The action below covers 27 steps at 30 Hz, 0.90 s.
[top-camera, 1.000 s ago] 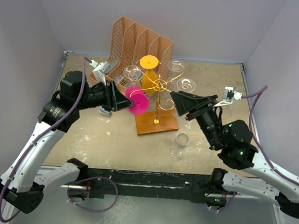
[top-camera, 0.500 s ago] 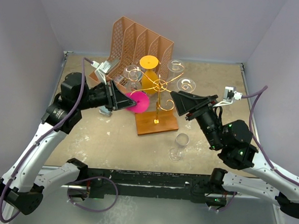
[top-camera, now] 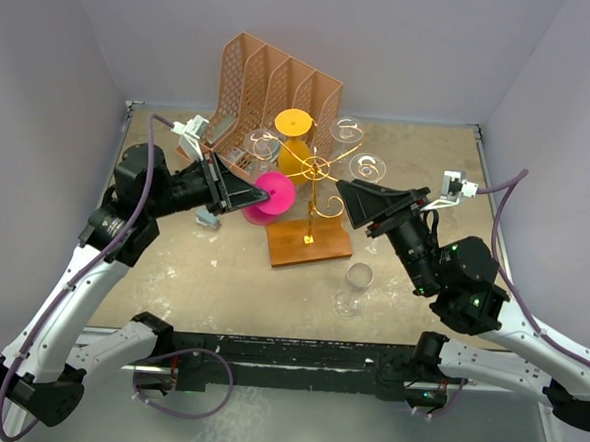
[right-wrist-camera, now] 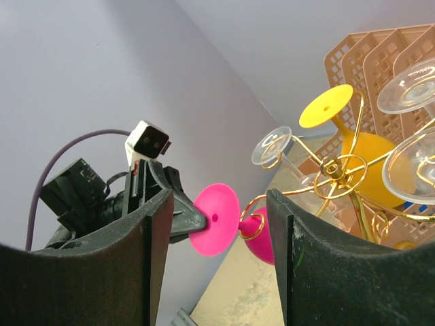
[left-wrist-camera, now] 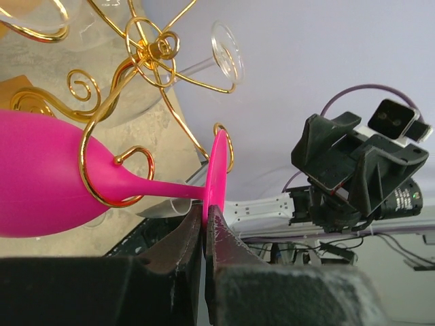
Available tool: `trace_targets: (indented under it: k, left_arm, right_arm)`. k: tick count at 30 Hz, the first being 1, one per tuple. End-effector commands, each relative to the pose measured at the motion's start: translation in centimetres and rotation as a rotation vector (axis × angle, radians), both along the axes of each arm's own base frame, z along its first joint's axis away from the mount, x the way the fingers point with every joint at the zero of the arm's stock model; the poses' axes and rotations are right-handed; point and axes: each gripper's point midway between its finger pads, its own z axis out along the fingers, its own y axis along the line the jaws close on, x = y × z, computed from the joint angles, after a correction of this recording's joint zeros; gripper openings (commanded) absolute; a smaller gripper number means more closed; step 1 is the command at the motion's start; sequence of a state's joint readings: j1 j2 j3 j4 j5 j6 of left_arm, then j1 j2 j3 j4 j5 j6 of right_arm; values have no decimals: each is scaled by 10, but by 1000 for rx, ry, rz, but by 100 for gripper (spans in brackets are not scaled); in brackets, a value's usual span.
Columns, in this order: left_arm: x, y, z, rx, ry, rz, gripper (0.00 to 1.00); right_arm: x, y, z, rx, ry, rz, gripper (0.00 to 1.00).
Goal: Place the wine glass upside down on the wine glass rack
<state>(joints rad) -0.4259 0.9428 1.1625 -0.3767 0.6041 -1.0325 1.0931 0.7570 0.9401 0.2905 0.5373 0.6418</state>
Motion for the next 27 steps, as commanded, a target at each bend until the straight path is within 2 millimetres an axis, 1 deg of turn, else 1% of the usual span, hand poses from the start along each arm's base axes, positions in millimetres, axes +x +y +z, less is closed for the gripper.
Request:
trace_targets:
  k: [1,4,8,10,15,18,23,27]
  left_arm:
    - [5,5,17,-72,6,66,0]
    - [8,4,13,-97,44,79,0]
    - [13,0,-1,-109,96,80,0]
    - [16,-2,-4,-117,109,81,0]
    - [21,-3,-5,-125,113,94,0]
    - [24,-2,-9,-118,117,105,1]
    - [27,-2,-24,-77,154,118,12]
    - [24,0,-27,-67,165,118,19]
  right_arm:
    - [-2,-8,12,59,-14,-12,59]
    - [-2,-9,12,64,-13,-14,59]
    - [-2,-9,12,66,-12,-13,59]
    - [-3,-9,12,67,-11,-12,59]
    - [-3,-10,12,70,-11,-9,59]
    - [-3,-10,12,68,-11,-9,59]
    - [-4,-11,12,72,-10,-8,59]
    - [-4,-12,12,73,-10,-9,59]
